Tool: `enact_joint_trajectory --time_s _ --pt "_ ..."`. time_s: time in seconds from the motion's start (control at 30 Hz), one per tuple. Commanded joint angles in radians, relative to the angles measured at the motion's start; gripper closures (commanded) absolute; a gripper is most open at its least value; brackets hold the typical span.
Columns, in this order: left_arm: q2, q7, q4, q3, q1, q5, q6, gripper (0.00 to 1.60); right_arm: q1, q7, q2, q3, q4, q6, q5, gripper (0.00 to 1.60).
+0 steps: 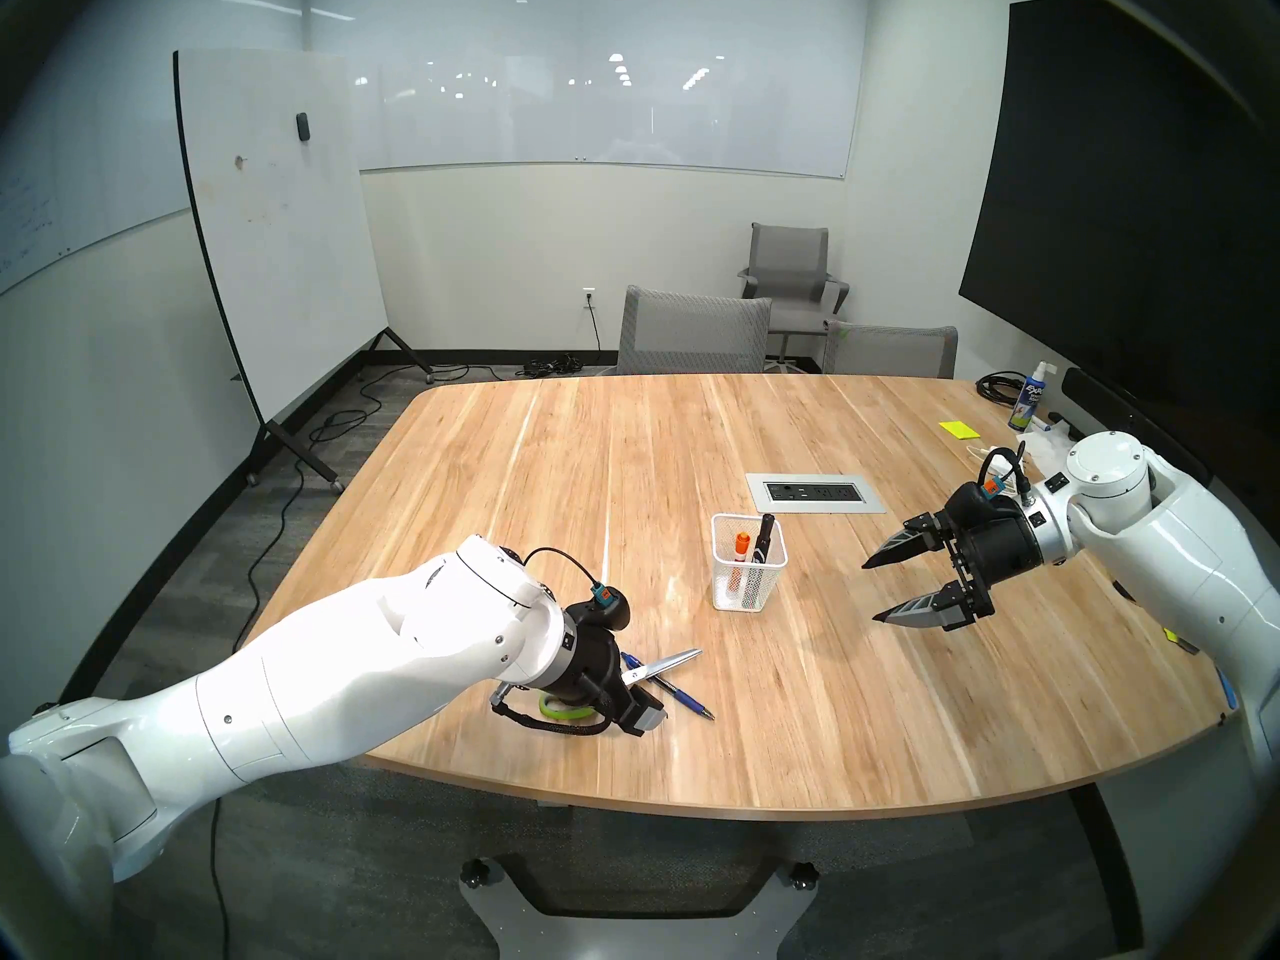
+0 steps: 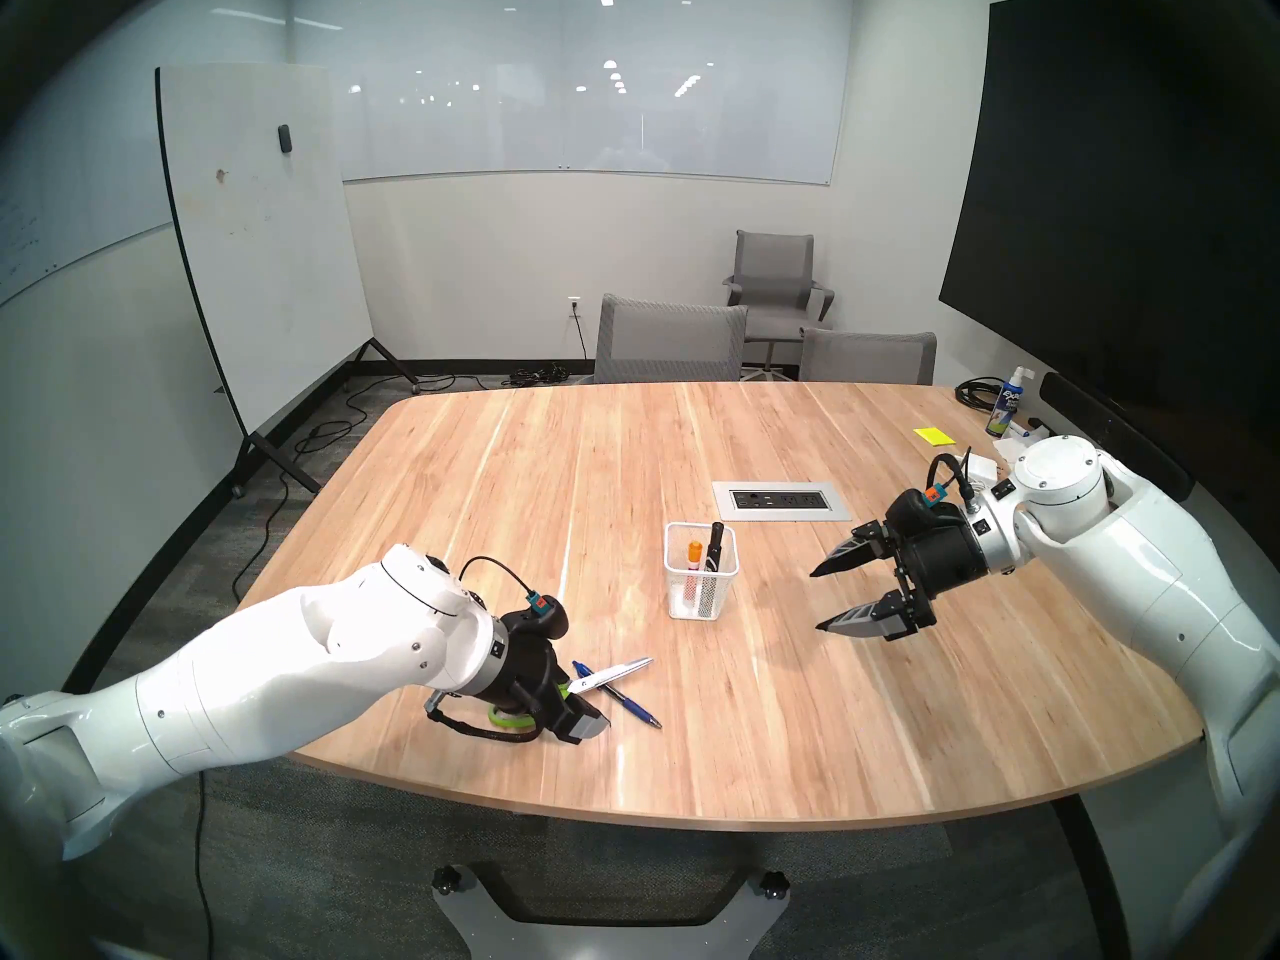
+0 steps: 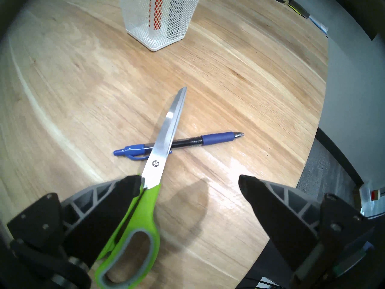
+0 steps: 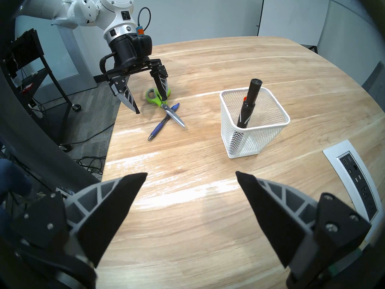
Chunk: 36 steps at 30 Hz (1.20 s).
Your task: Place the pen, the marker, and the scissors into the pen holder
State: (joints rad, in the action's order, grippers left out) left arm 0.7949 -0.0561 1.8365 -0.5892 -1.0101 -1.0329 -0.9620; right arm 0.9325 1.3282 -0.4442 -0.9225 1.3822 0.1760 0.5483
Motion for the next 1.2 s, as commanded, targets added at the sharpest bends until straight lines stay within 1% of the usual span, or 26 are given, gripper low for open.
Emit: enact_joint_trajectory --time_s 0.0,0.03,0.3,0.57,1.03,1.17 --pt "-0.009 0.038 0.012 0.03 0.067 -0.06 0.002 0.0 -0.01 0.001 0.006 -0.01 0.002 0.002 0.005 0.0" --pt "-0.012 0.049 0.009 0.053 0.084 -0.068 0.002 0.0 -0.01 0.001 0.006 -0.01 0.002 0.002 0.005 0.0" --pt "-0.002 0.093 -0.013 0.095 0.121 -0.114 0.002 0.0 -0.01 0.001 0.006 -0.01 0.002 0.002 0.005 0.0" --pt "0.002 0.143 -0.032 0.149 0.175 -0.16 0.002 0.0 -0.01 0.001 0.006 -0.01 0.002 0.002 0.005 0.0" --pt "-0.004 0.19 -0.039 0.219 0.251 -0.229 0.002 0.0 -0.01 0.001 0.006 -0.01 0.002 0.002 0.005 0.0" --pt "-0.005 0.197 -0.032 0.23 0.276 -0.242 0.002 0.0 -0.01 0.001 0.006 -0.01 0.002 0.002 0.005 0.0"
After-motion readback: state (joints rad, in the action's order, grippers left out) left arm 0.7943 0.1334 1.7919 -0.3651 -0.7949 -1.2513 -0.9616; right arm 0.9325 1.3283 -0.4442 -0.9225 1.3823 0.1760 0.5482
